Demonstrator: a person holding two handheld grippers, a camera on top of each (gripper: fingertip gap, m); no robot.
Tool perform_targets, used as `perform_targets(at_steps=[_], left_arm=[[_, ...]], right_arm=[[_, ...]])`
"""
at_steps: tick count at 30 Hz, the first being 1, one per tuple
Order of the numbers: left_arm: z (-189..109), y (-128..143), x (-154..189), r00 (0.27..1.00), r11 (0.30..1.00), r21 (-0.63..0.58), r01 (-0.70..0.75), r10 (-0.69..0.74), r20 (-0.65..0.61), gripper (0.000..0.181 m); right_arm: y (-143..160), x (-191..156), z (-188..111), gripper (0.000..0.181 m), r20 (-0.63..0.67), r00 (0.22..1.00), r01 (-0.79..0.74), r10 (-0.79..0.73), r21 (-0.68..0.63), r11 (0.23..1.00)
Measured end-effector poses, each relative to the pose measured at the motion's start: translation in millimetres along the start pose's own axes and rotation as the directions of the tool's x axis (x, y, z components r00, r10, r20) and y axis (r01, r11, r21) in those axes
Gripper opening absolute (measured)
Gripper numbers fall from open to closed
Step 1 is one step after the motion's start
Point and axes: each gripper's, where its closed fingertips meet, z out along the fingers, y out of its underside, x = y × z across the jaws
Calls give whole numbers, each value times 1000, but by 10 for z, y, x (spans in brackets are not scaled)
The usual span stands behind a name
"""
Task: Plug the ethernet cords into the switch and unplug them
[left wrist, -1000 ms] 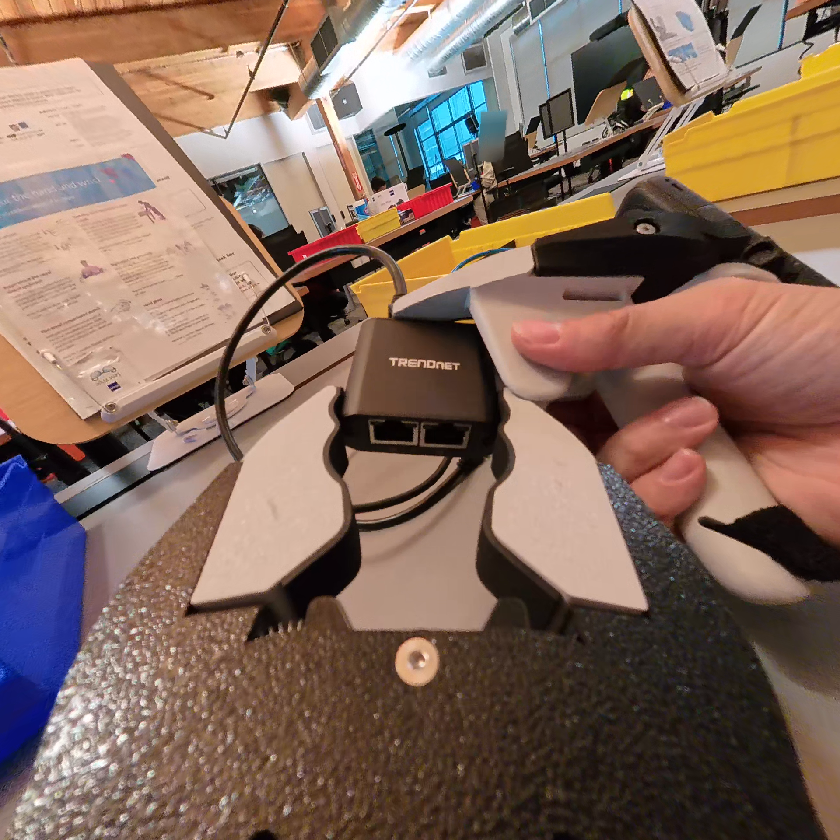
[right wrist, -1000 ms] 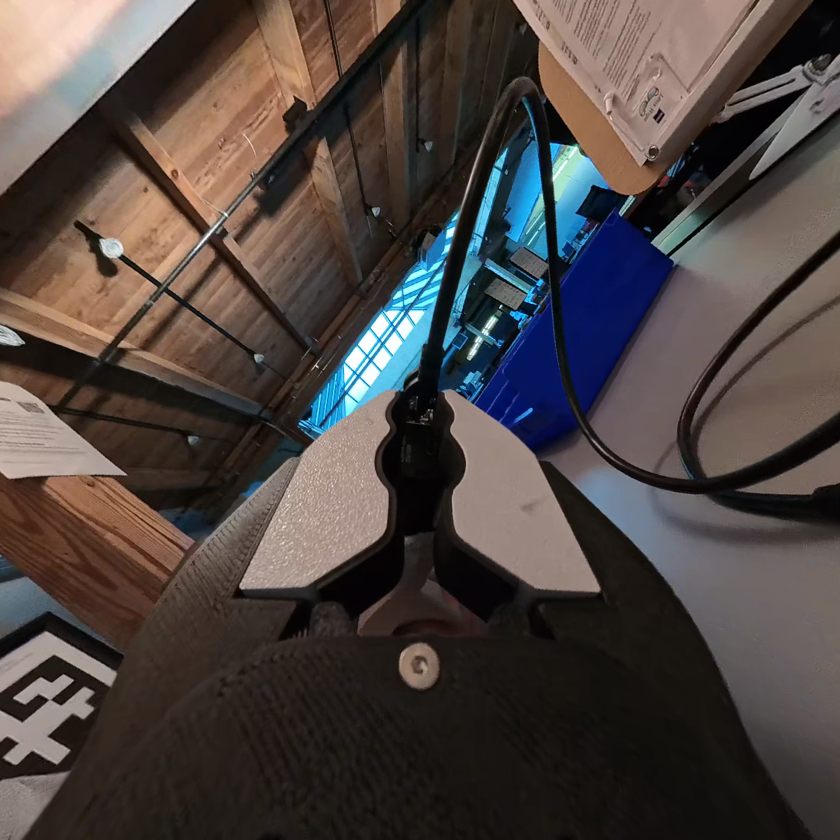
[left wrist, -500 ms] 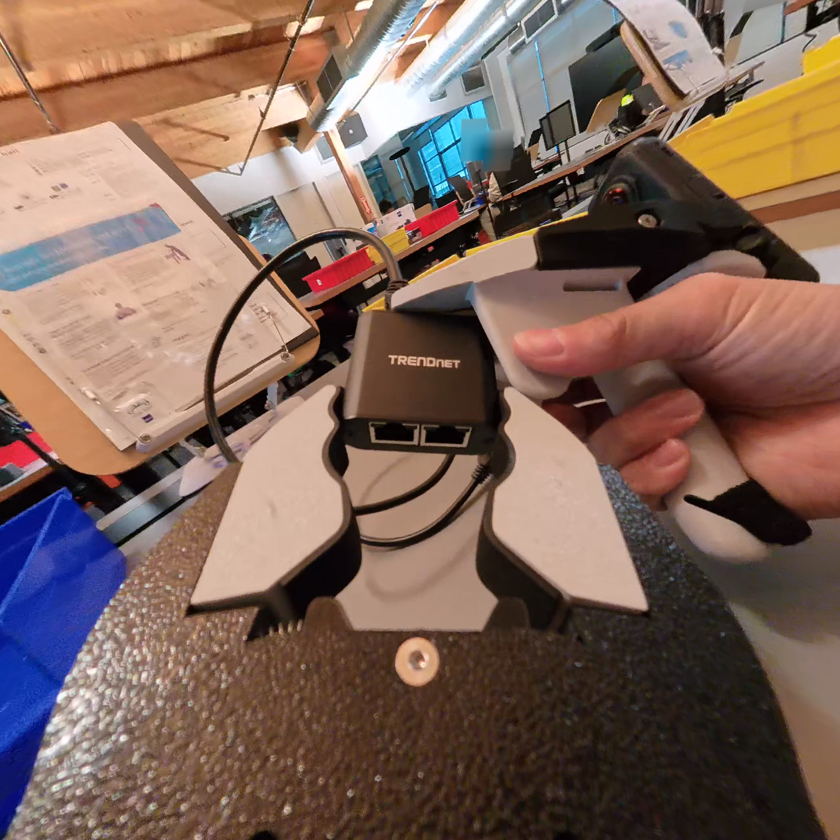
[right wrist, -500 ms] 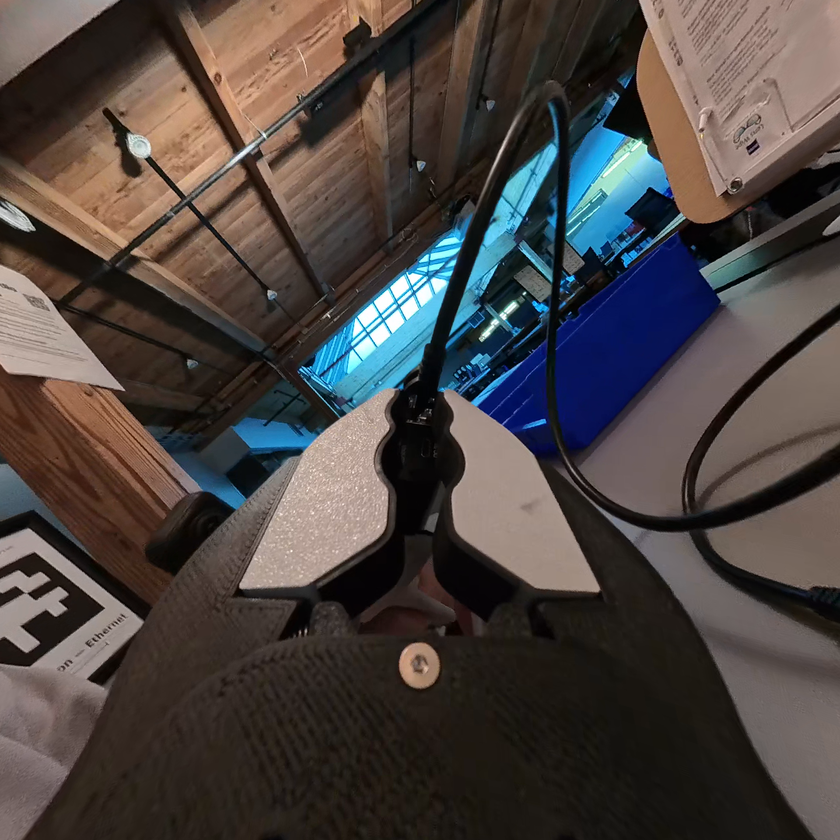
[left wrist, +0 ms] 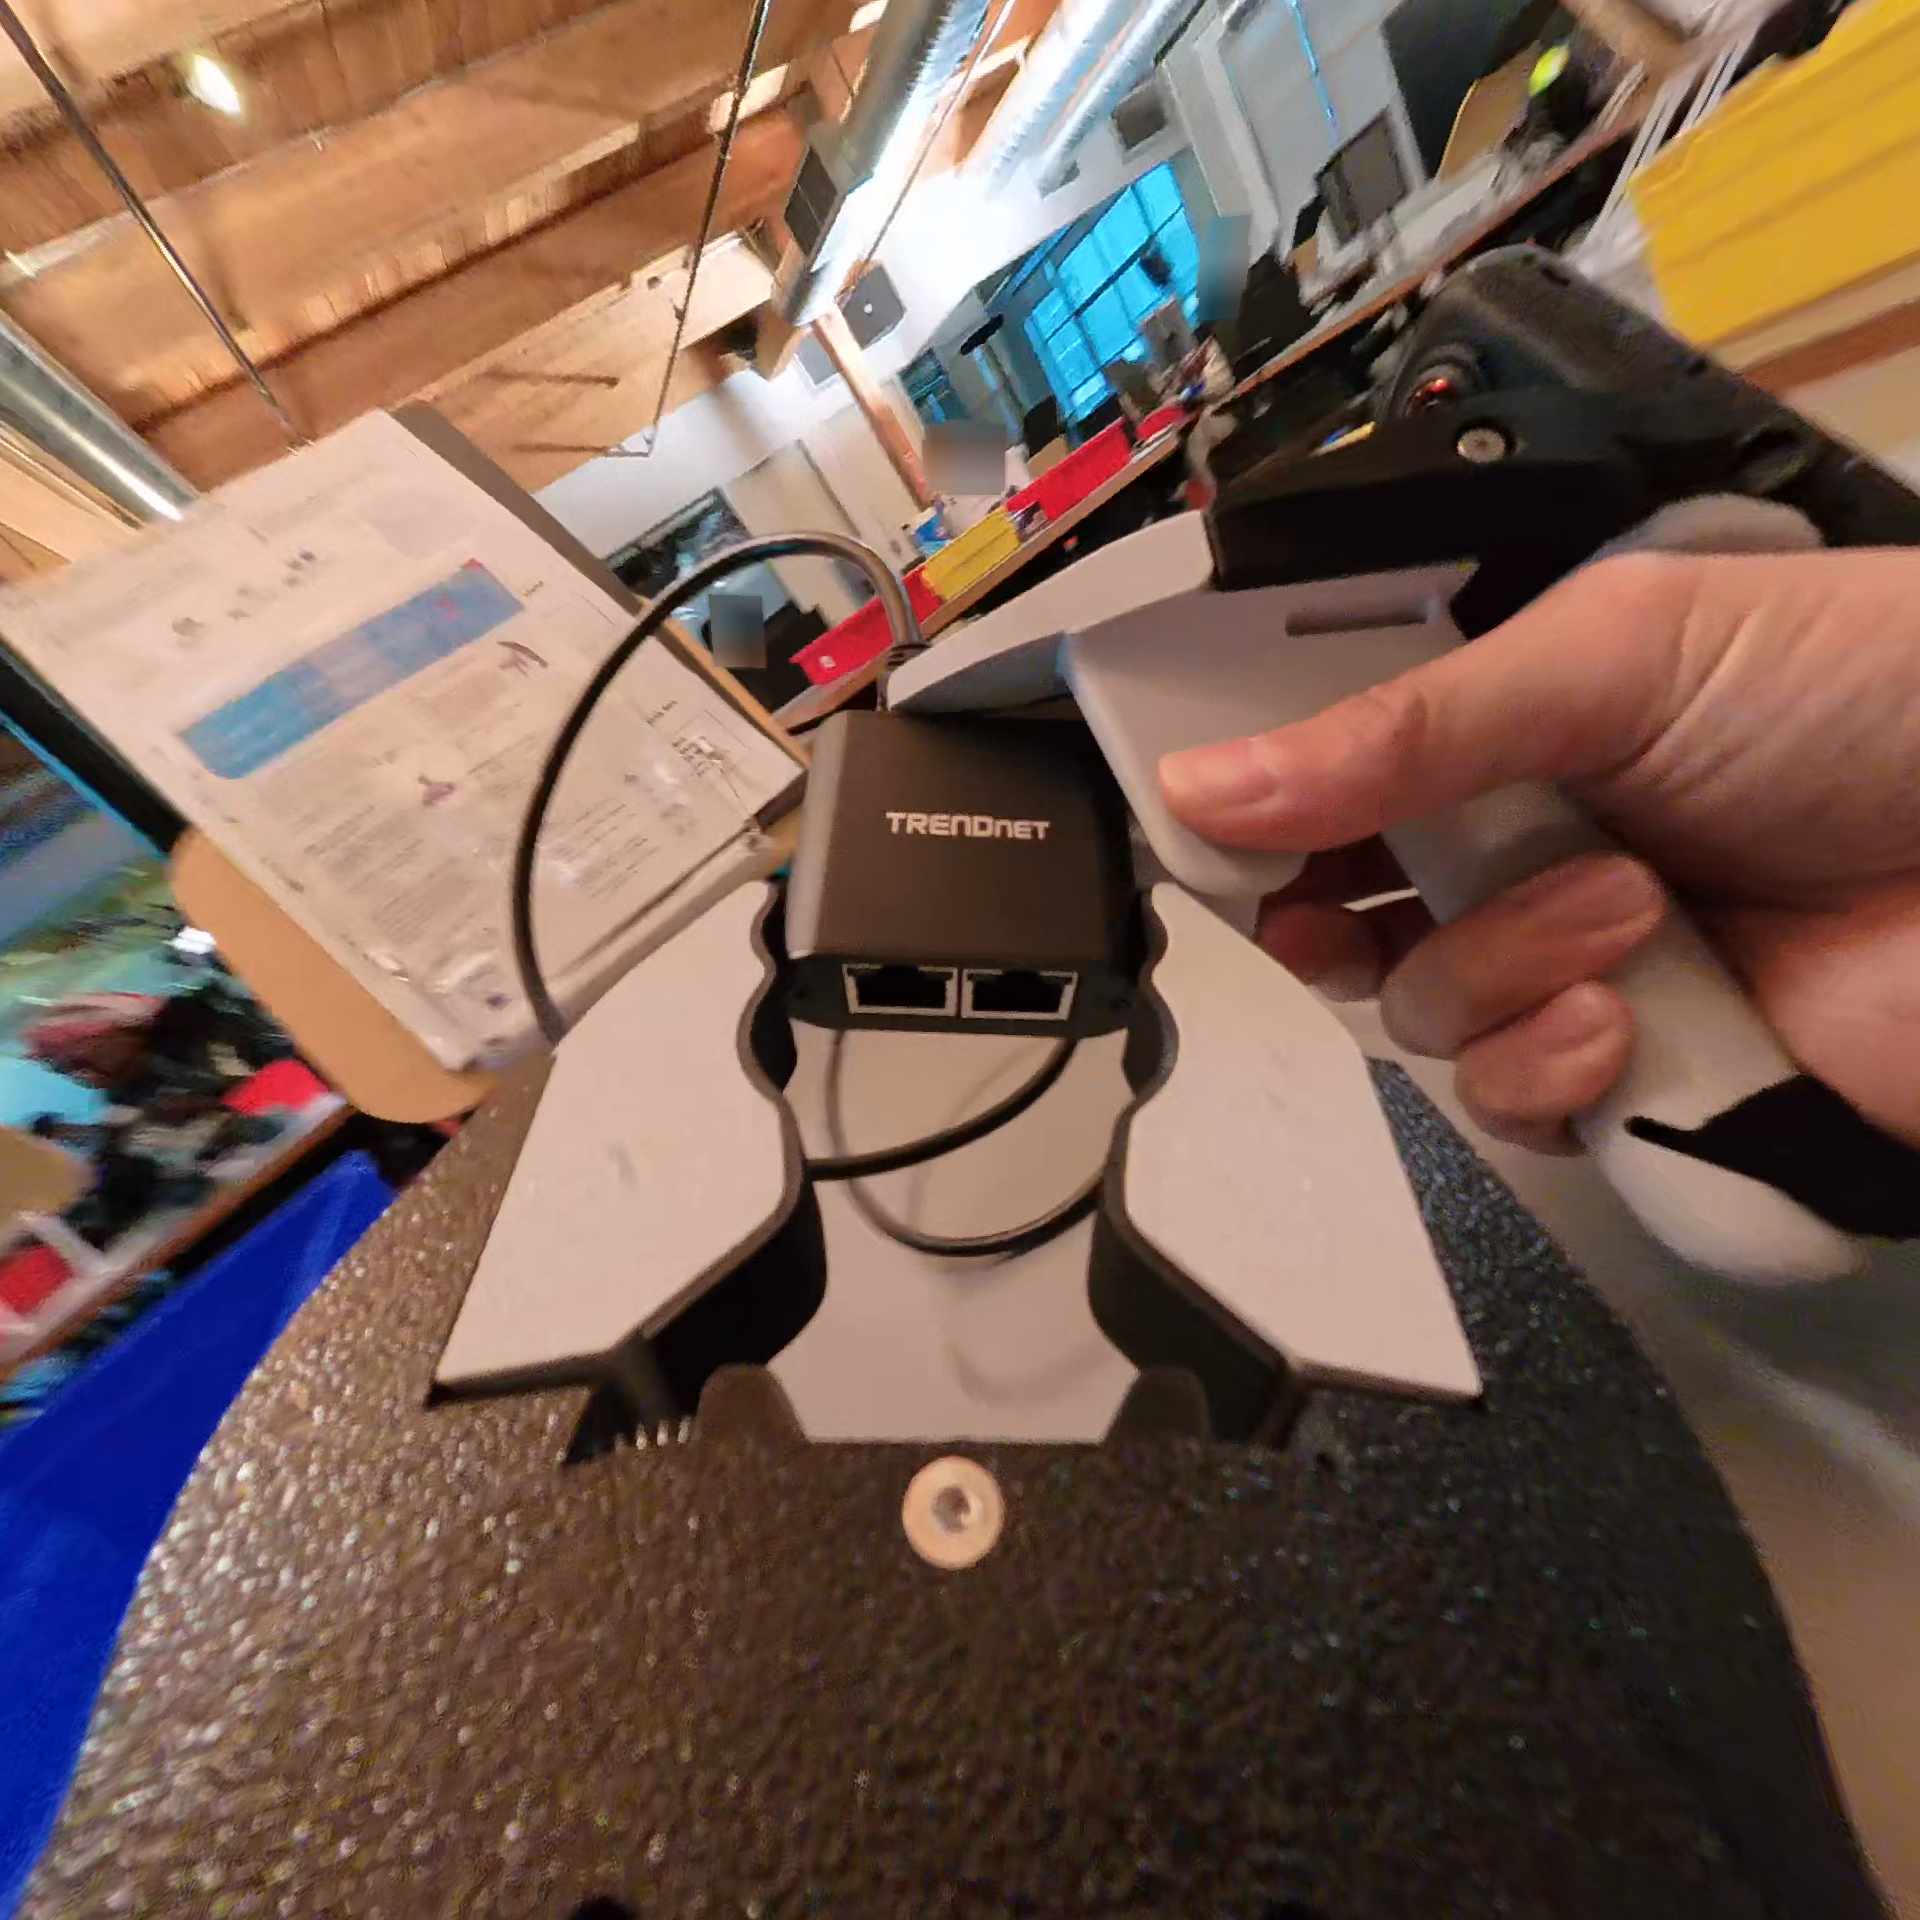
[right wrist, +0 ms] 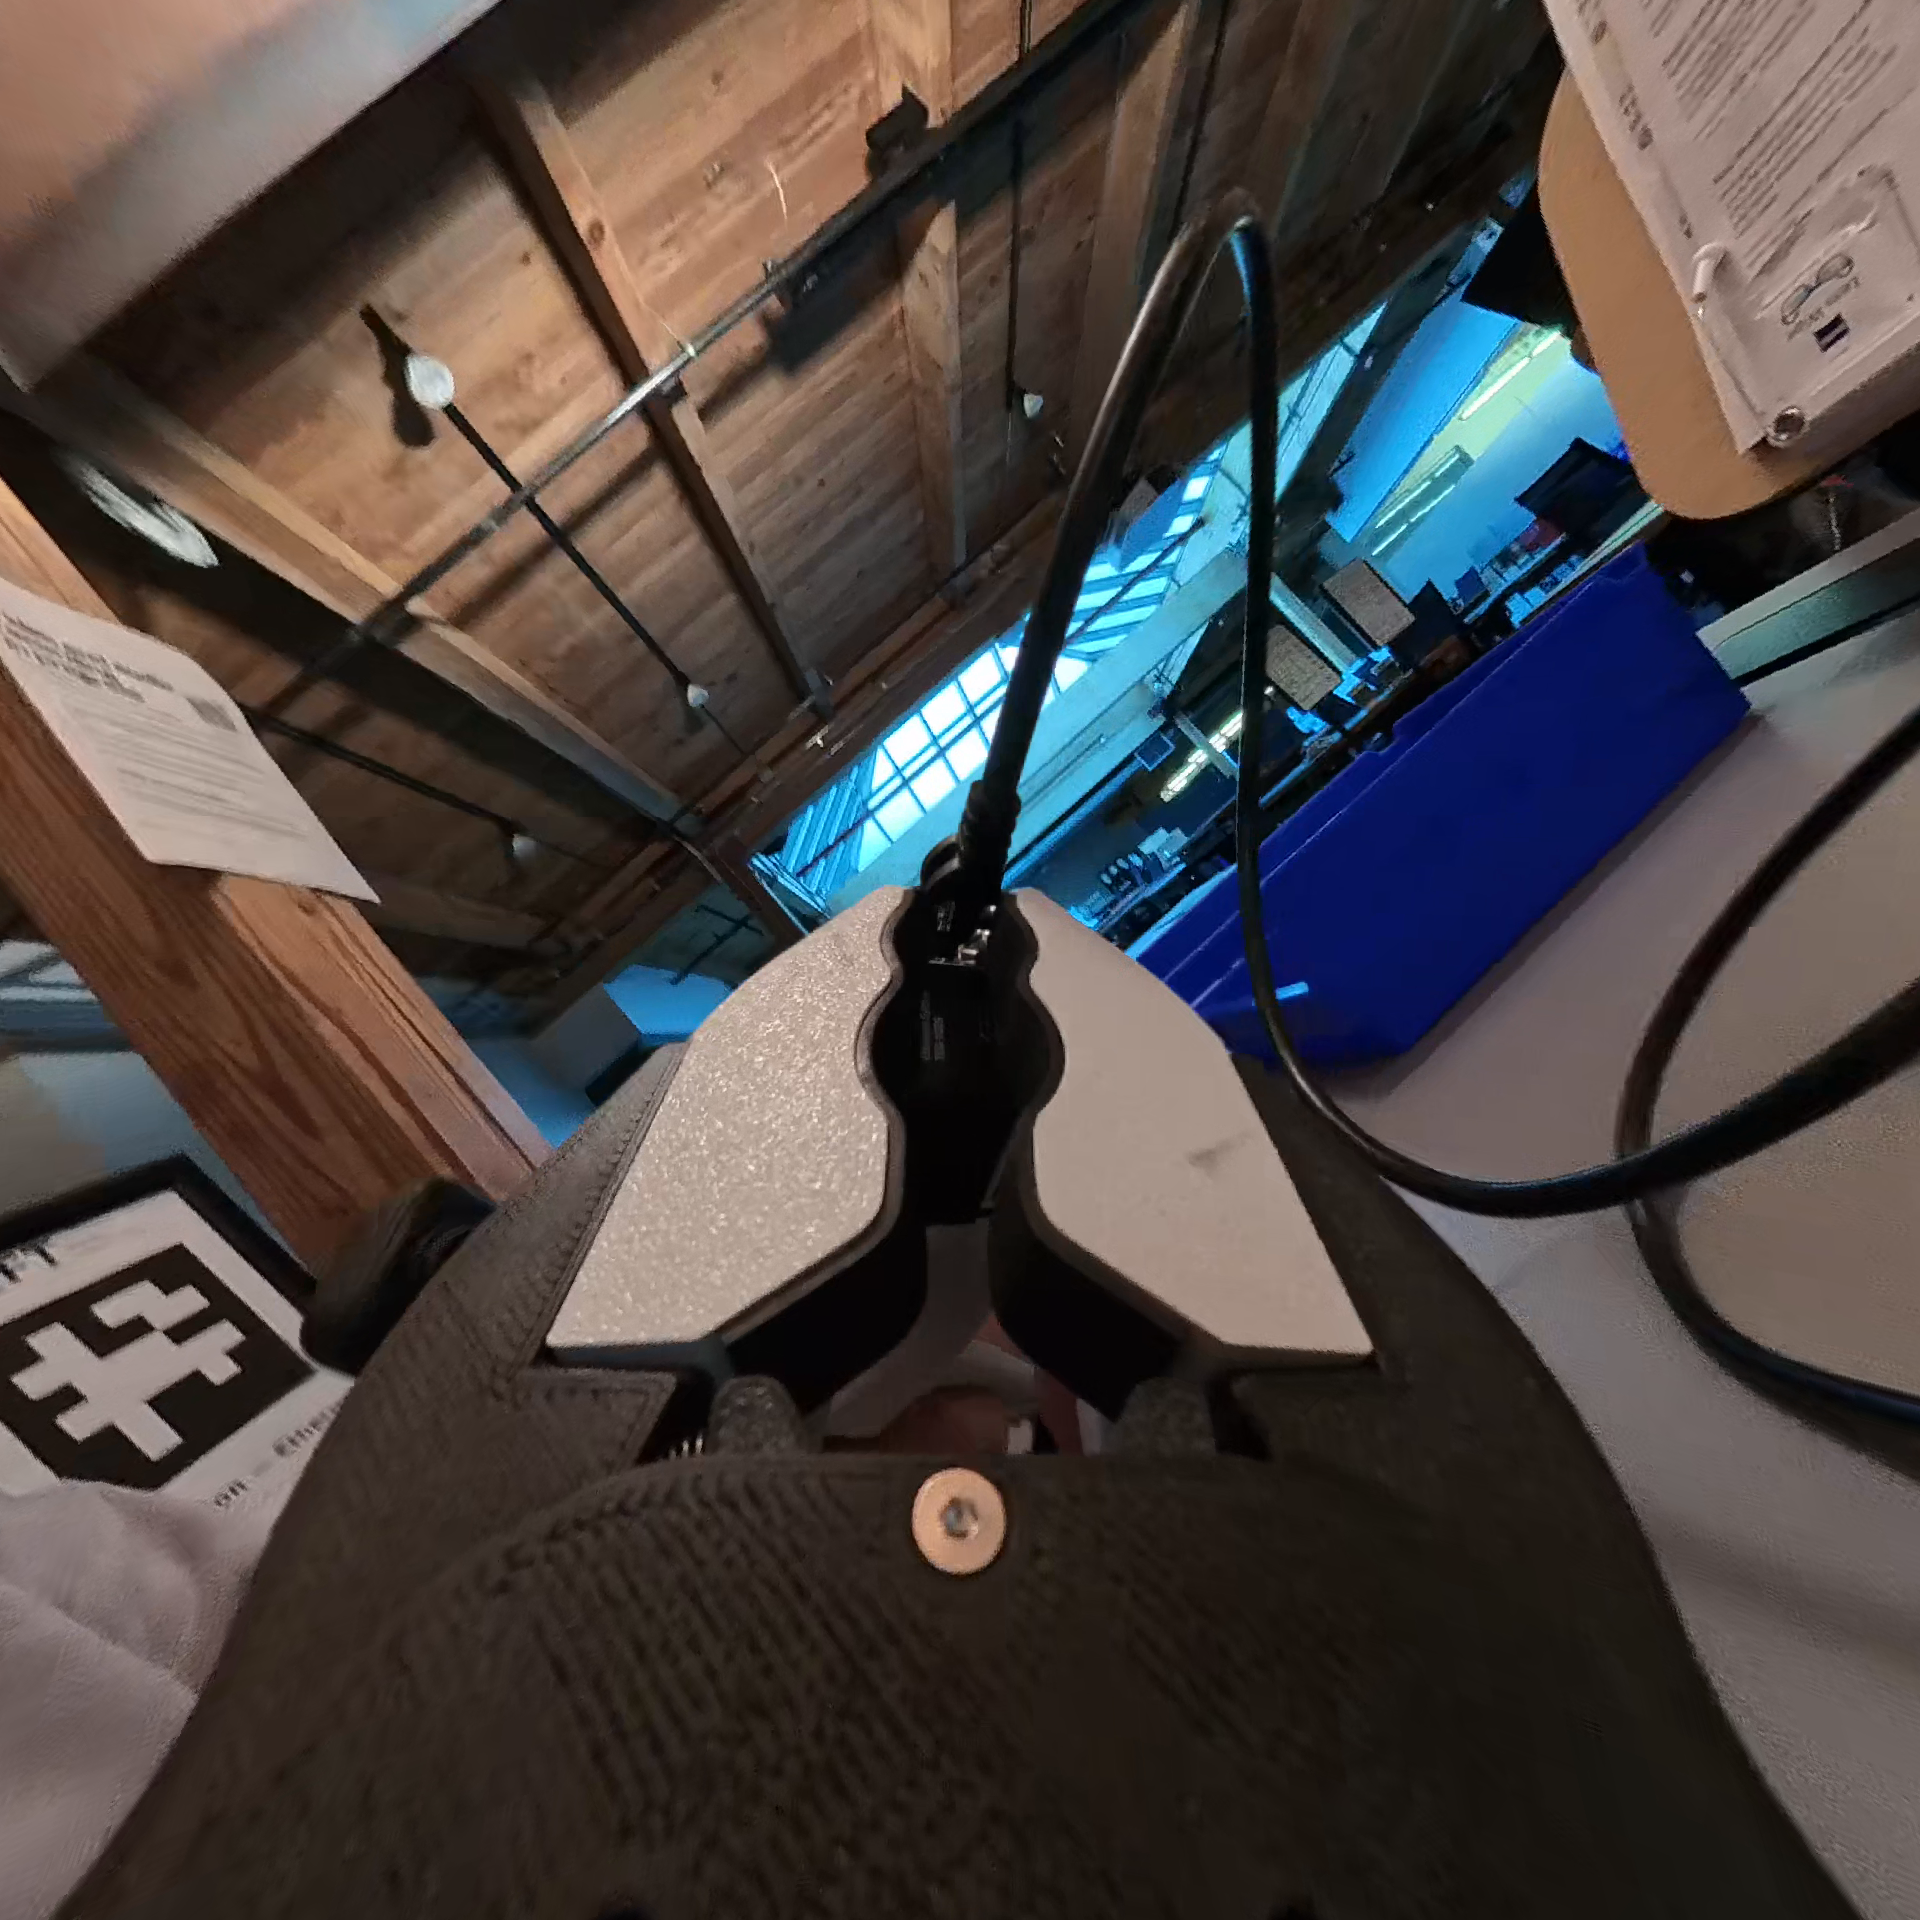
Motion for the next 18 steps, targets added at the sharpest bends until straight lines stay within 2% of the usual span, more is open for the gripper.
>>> perform_targets(at_steps=[2,3,5,6,7,8,9,11,13,14,16,18], left_arm=[[13,24,32,979,982,10,188,-186,-85,62],[15,21,36,972,977,12,213,-210,-103,61],[17,26,40,972,980,3,198,-196,-128,62],[14,23,21,987,992,3,128,-127,-103,62],[14,35,-10,999,1000,-15,-6,5,-46,61],[12,21,-23,998,998,-17,-58,58,-24,61],[9,2,-13,999,1000,-4,-16,16,-45,61],[6,-1,-31,999,999,-3,-34,34,-30,61],[6,-37,4,986,991,15,136,-134,-95,62],[7,-39,7,983,987,23,161,-158,-95,62],[6,-33,14,985,988,21,152,-149,-84,62],[-3,-48,-11,996,997,20,79,-78,-51,61]], right_arm=[[7,21,2,13,-30,997,68,-69,-43,997],[4,17,6,13,-31,996,78,-80,-52,996],[4,22,-6,13,-40,991,122,-124,-67,990],[3,8,-3,13,-28,989,140,-143,-78,987],[4,-6,4,13,-16,990,141,-143,-85,986],[0,-29,5,13,-4,988,154,-155,-83,985],[-6,-45,1,13,2,985,170,-170,-90,981],[-3,-68,14,13,2,979,201,-202,-110,973],[-19,-65,14,13,-5,979,202,-204,-101,974],[-18,-64,16,13,-9,978,208,-210,-105,972],[-13,-58,13,13,-13,977,209,-211,-103,972],[-15,-76,15,13,8,984,179,-179,-86,980]])
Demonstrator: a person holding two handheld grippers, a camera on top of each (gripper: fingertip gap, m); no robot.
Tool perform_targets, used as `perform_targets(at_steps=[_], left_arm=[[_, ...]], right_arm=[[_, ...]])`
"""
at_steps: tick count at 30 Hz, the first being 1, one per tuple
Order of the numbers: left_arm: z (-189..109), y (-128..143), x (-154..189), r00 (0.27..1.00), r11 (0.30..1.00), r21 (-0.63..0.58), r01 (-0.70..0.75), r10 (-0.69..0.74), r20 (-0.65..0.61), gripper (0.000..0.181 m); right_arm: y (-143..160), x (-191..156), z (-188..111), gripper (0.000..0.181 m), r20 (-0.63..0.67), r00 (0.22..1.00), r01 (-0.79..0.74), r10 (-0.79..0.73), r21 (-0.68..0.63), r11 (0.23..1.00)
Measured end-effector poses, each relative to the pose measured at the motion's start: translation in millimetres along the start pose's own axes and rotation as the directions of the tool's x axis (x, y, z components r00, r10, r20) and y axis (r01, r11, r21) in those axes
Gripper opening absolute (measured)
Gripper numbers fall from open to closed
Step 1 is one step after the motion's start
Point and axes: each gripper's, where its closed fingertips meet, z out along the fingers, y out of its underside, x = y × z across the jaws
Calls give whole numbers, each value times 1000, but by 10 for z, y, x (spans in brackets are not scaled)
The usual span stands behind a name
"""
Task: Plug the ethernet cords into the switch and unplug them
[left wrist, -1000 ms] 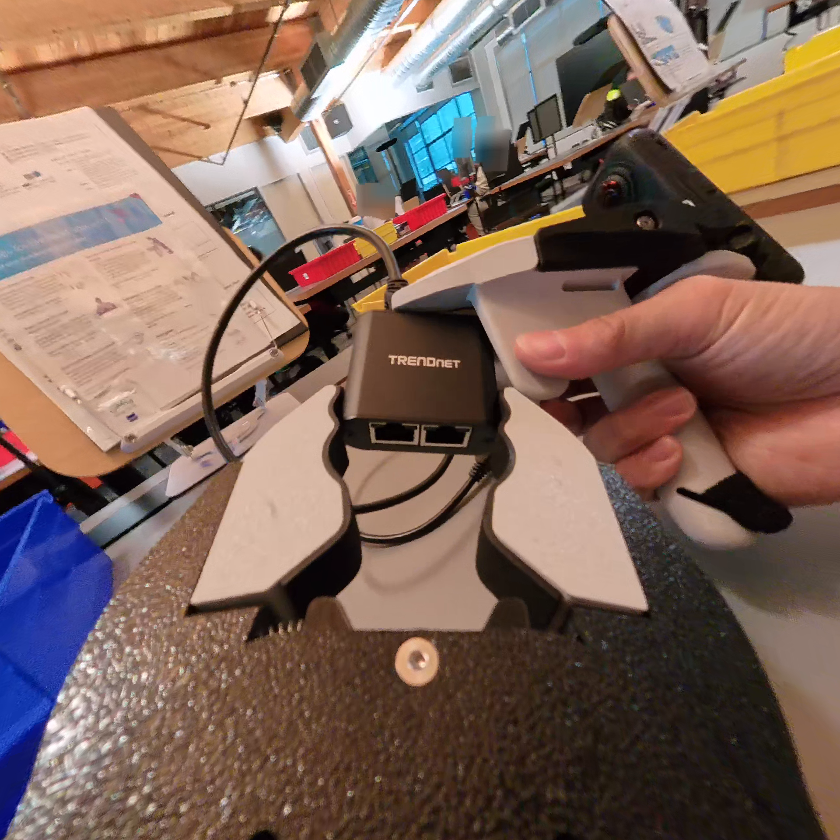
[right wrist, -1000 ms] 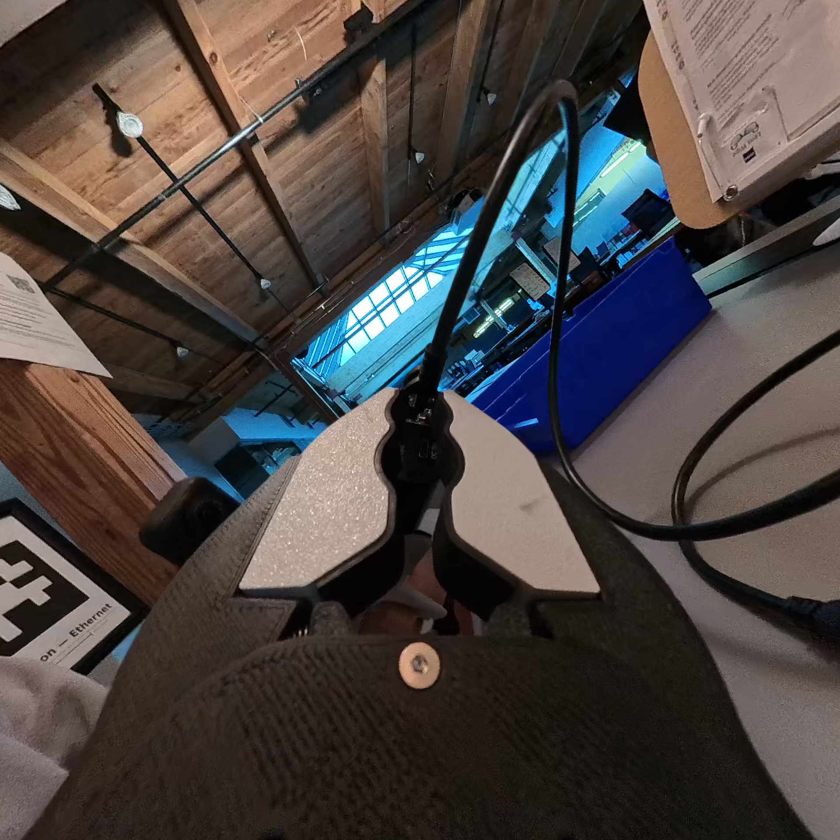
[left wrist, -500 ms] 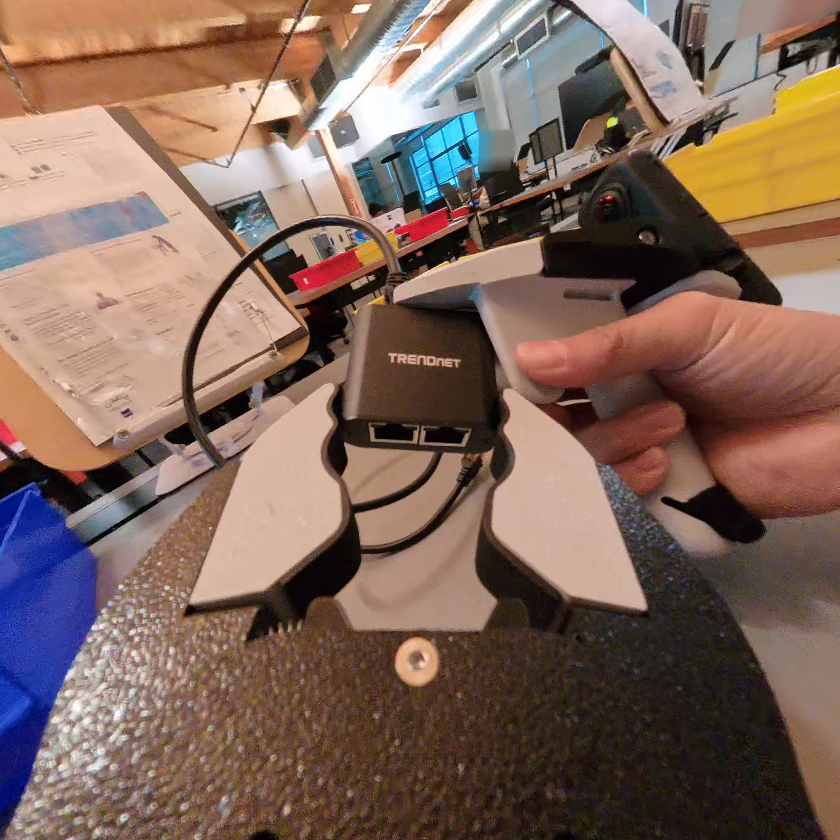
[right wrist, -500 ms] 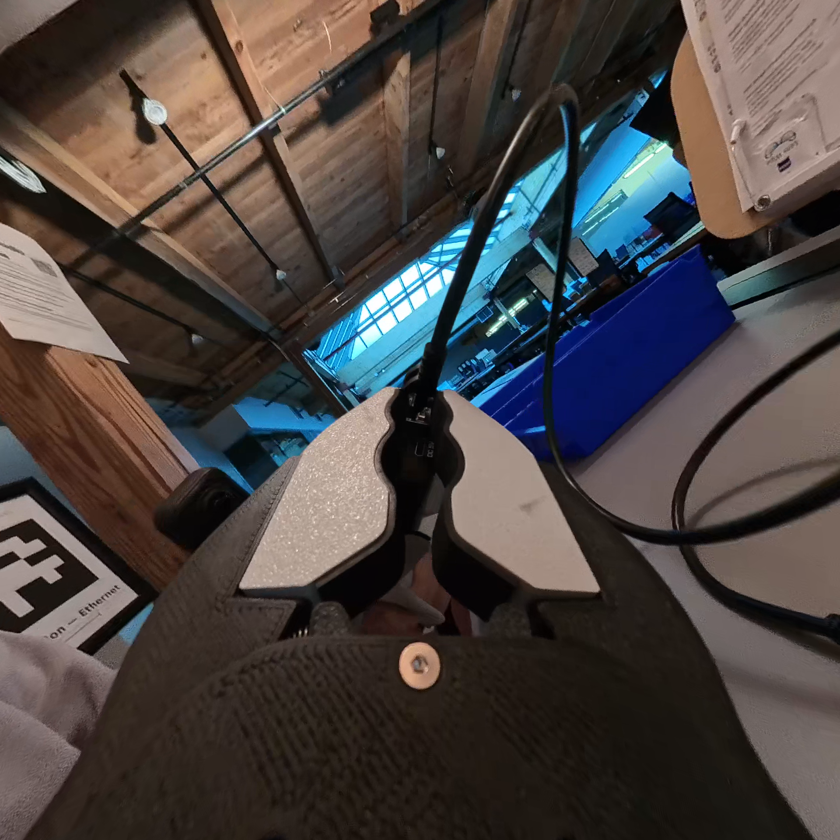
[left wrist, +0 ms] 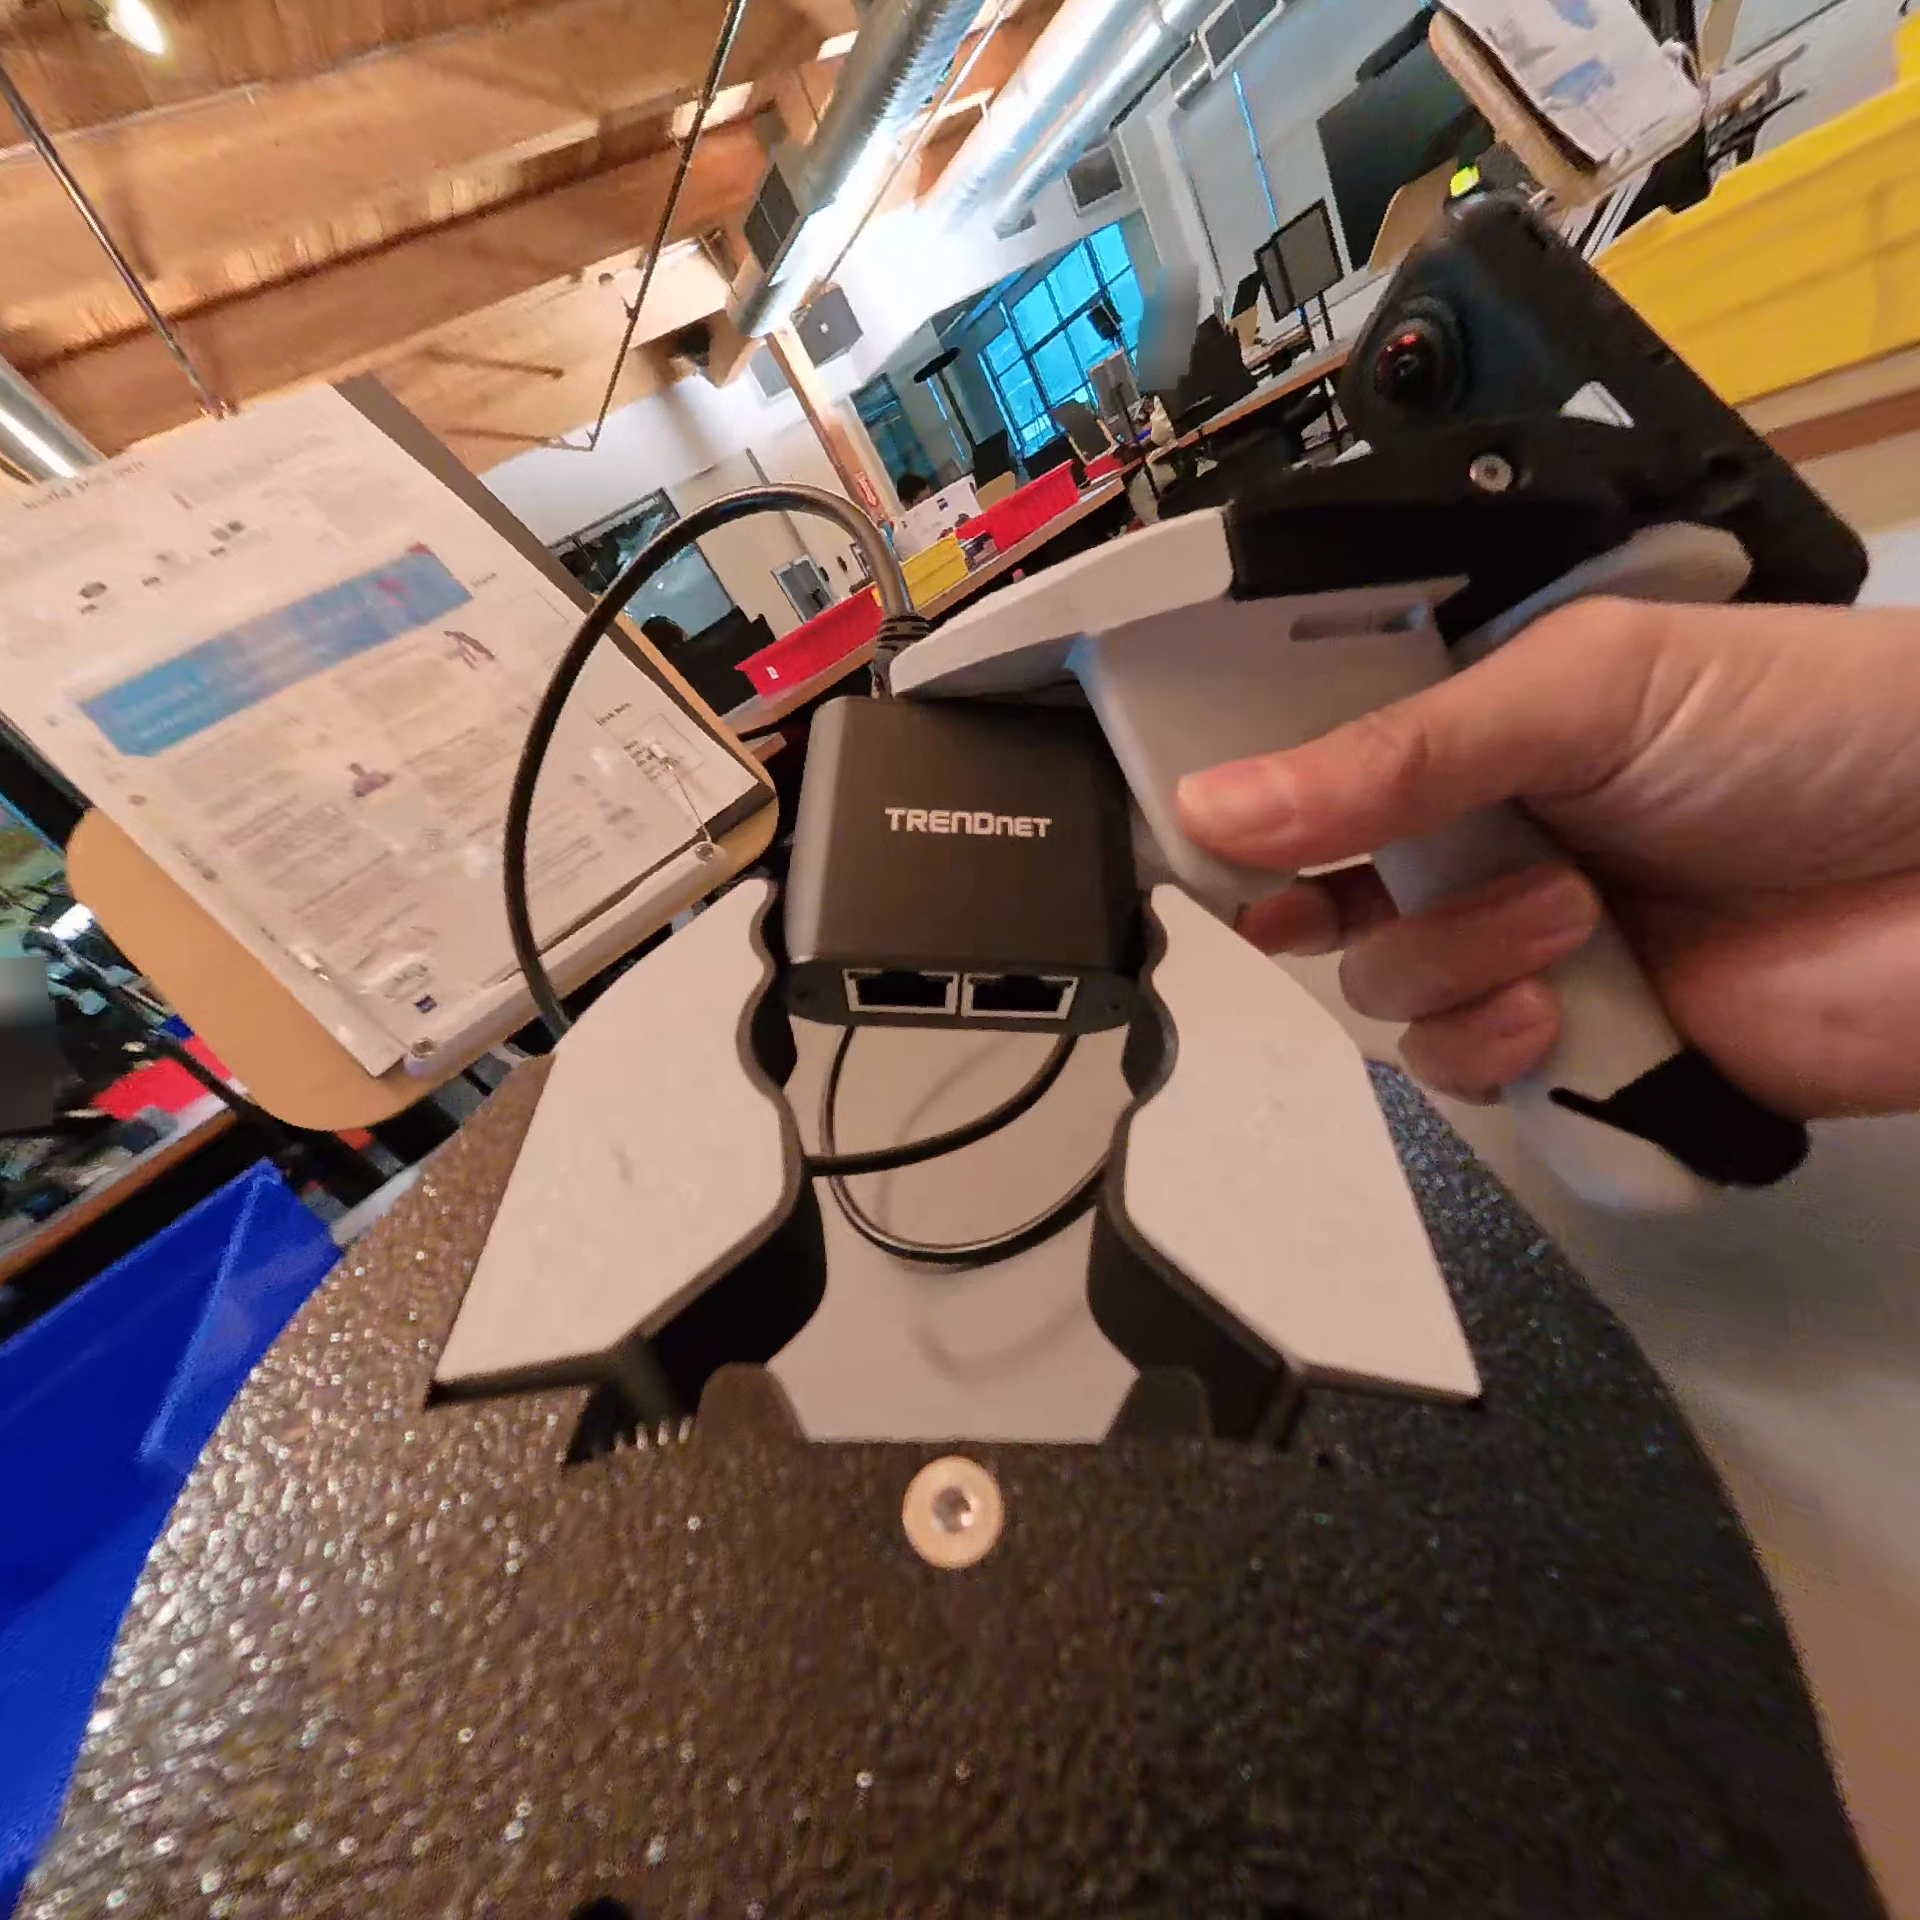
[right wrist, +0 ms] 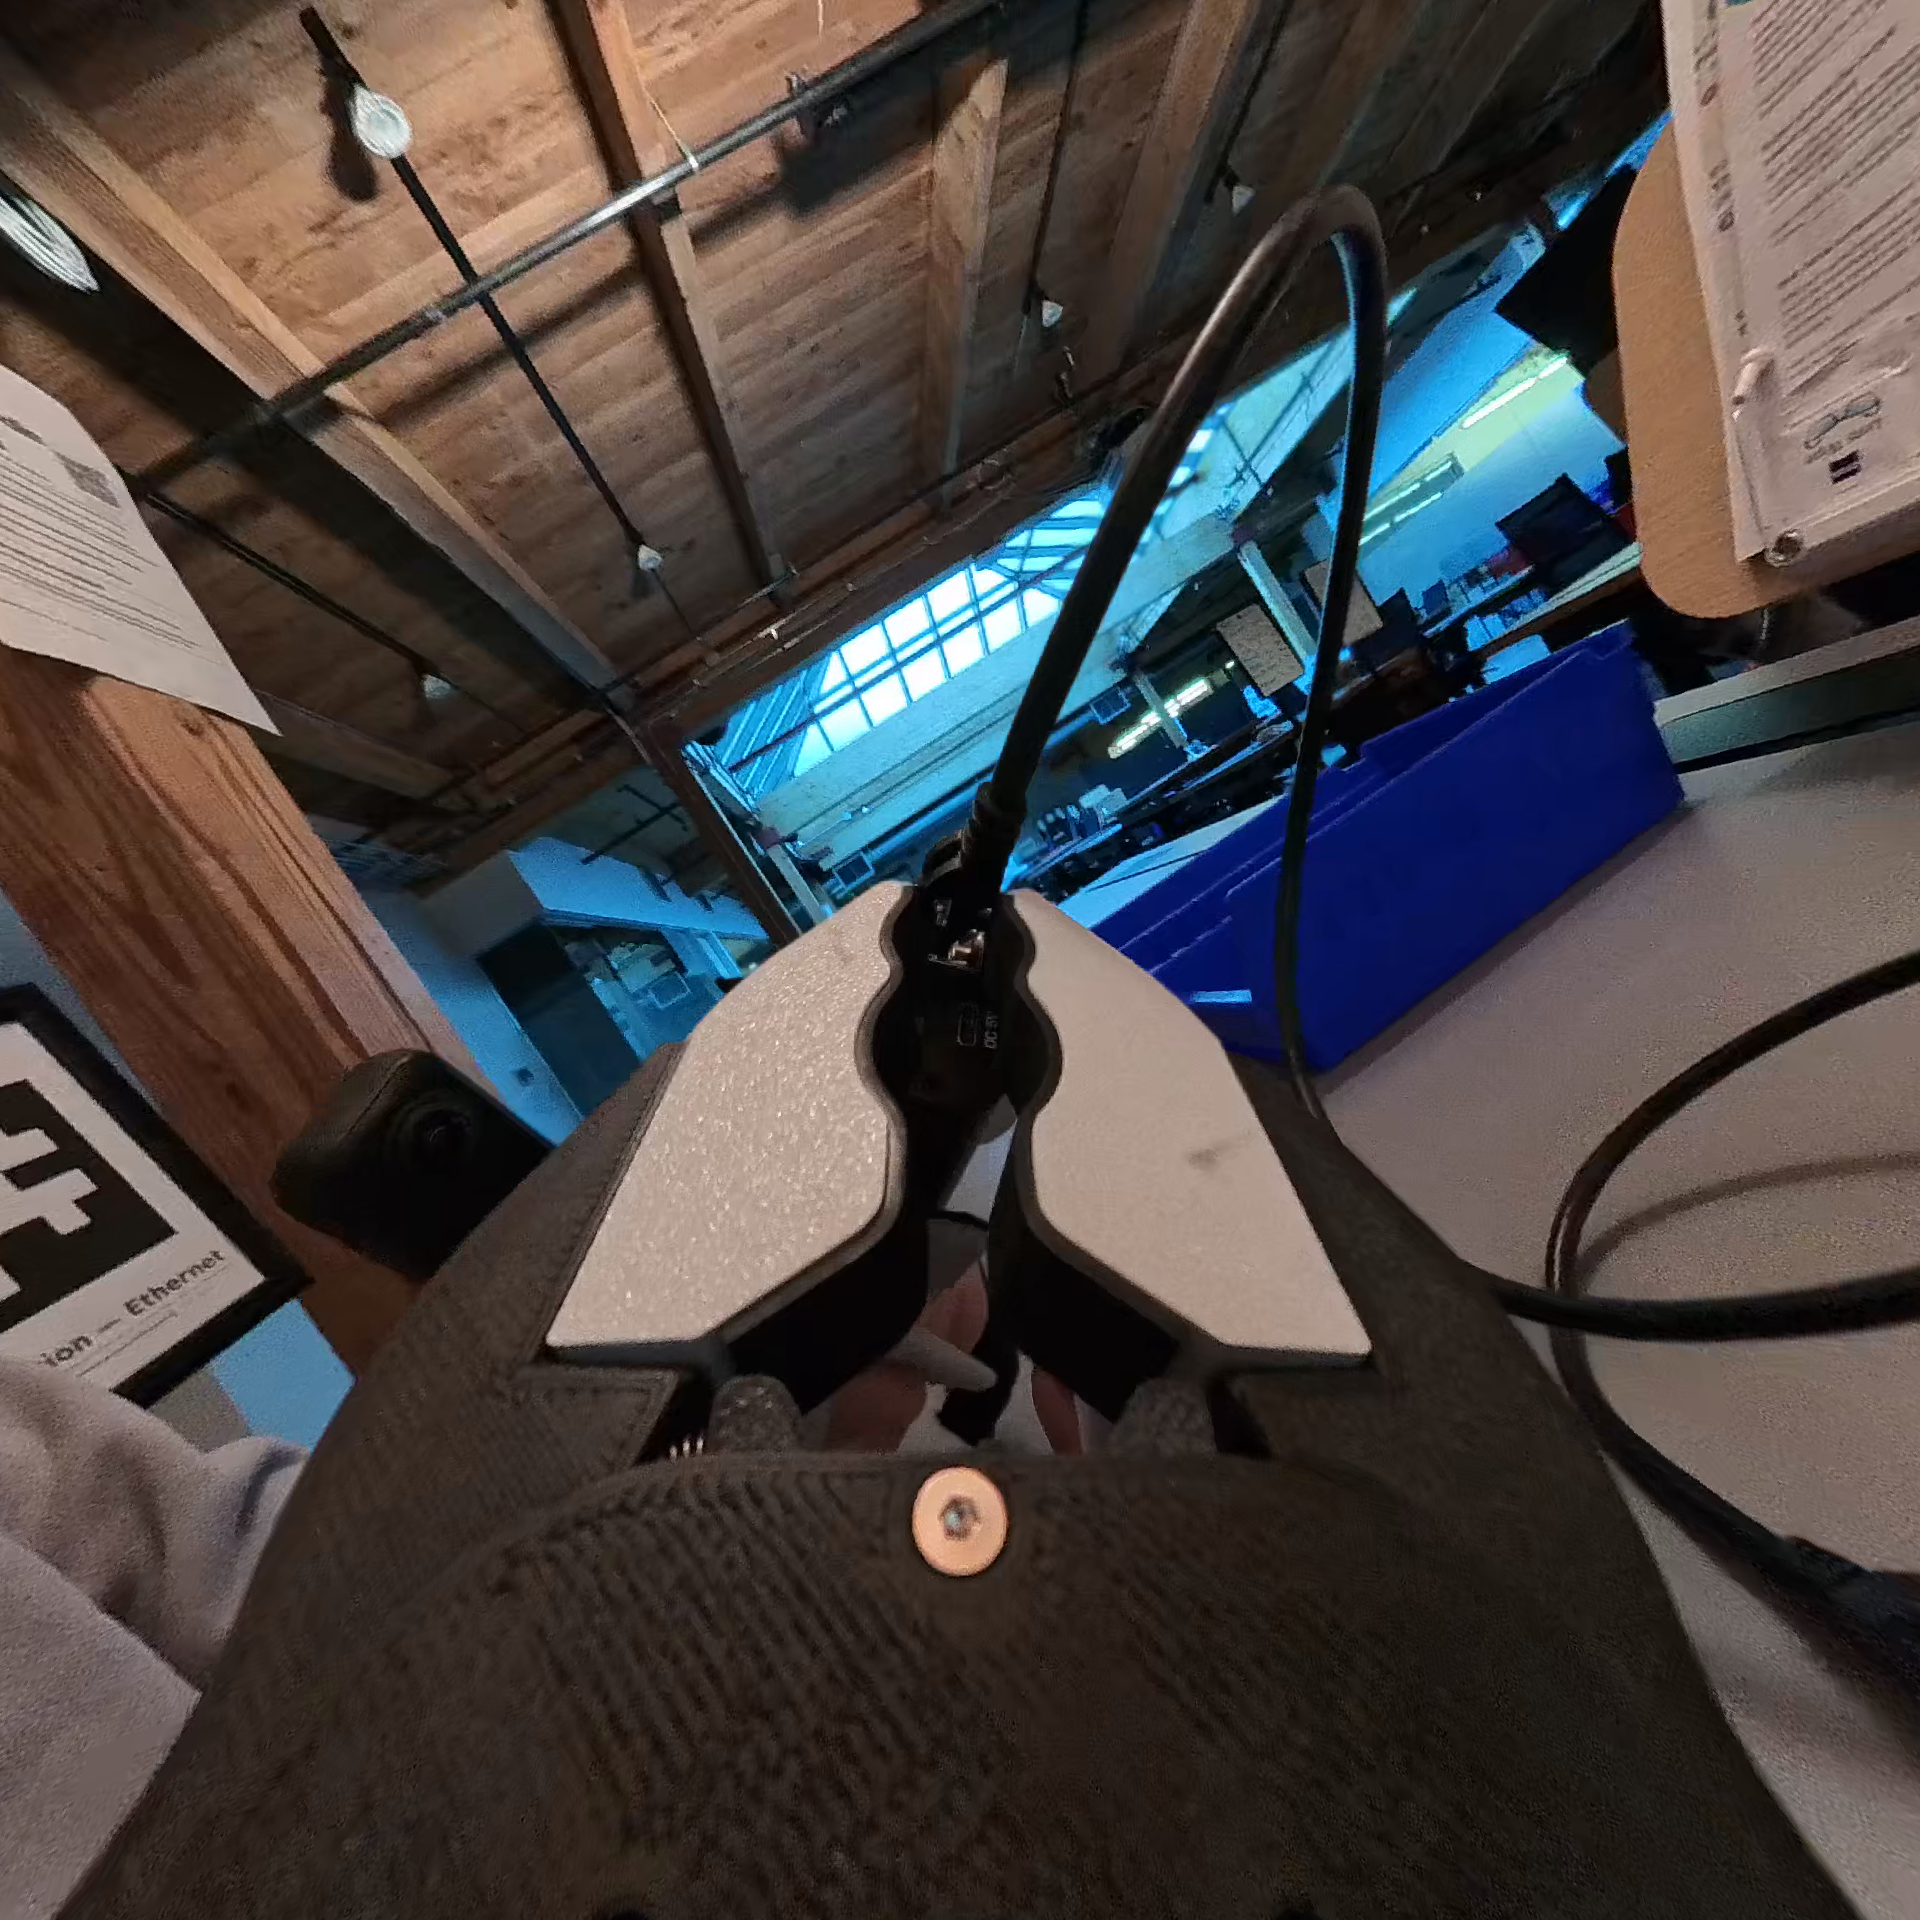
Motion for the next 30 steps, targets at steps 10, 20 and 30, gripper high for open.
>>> perform_targets(at_steps=[10,20,30], left_arm=[[-25,37,-31,990,992,16,128,-127,-55,61],[-36,78,-51,997,998,-4,64,-64,-38,61],[-39,83,-69,1000,999,-30,22,-22,3,61]], right_arm=[[13,48,41,15,23,985,-169,169,13,985],[67,59,92,13,-28,975,-219,219,3,976],[46,77,98,13,-78,955,-281,287,80,956]])
